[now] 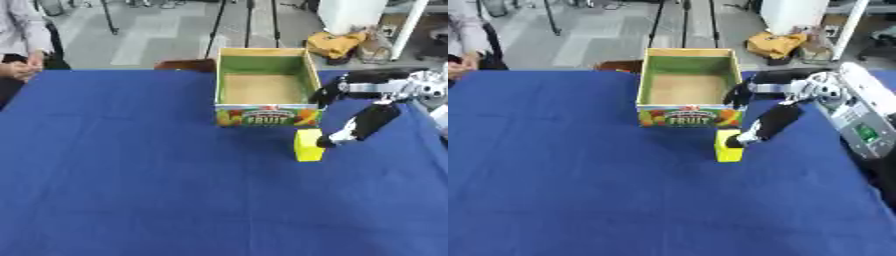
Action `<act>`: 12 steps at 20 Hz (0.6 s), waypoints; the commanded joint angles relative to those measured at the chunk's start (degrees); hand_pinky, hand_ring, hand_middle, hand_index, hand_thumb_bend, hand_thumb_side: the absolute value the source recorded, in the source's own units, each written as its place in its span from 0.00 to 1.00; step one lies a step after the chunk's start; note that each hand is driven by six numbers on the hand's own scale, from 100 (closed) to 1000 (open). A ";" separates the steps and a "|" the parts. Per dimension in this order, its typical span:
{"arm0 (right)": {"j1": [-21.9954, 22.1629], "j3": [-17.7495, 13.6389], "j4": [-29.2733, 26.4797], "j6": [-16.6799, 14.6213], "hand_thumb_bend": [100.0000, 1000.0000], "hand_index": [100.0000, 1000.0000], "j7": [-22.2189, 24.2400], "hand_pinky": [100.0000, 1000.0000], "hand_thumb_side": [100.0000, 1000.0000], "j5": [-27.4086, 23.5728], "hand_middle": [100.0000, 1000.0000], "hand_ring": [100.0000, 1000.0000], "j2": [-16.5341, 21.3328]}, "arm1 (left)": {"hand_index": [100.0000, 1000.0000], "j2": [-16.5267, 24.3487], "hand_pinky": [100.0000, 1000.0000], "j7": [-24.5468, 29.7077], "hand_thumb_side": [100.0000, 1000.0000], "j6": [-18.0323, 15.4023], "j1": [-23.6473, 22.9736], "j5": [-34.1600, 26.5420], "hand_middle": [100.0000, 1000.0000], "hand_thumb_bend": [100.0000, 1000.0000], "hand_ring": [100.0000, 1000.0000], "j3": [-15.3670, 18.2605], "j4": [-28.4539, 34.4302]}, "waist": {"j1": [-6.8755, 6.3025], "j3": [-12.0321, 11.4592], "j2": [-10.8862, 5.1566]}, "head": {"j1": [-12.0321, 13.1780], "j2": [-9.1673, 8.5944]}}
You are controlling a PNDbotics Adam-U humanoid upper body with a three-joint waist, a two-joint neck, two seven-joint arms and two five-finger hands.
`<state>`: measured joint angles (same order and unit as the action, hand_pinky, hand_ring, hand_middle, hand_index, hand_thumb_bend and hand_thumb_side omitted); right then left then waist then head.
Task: Pick up objects on the table and place them in the box.
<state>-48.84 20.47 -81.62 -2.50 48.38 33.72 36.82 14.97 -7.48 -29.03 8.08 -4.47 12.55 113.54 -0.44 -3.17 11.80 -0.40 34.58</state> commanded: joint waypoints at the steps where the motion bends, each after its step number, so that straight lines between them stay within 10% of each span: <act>1: -0.66 0.19 0.66 -0.20 0.47 0.90 0.20 0.83 0.52 0.17 0.77 0.82 0.43 | 0.99 0.98 0.56 0.23 1.00 -0.03 0.63 -0.26 0.85 0.00 0.70 -0.07 1.05 | 0.00 -0.13 -0.59 | -0.18 -0.81; 12: -0.89 0.90 5.92 -1.16 0.44 0.90 -0.83 0.83 0.51 3.17 0.78 0.83 -1.43 | 0.98 0.63 0.56 0.61 1.00 -0.02 0.91 -0.22 0.86 0.00 0.70 -0.21 1.05 | -0.05 -0.55 0.24 | -0.59 -1.40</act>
<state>-48.55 21.92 -75.83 -3.56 47.96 36.25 34.74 14.89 -7.13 -29.03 8.33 -4.47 12.43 113.54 -0.41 -3.62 12.76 -0.74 33.78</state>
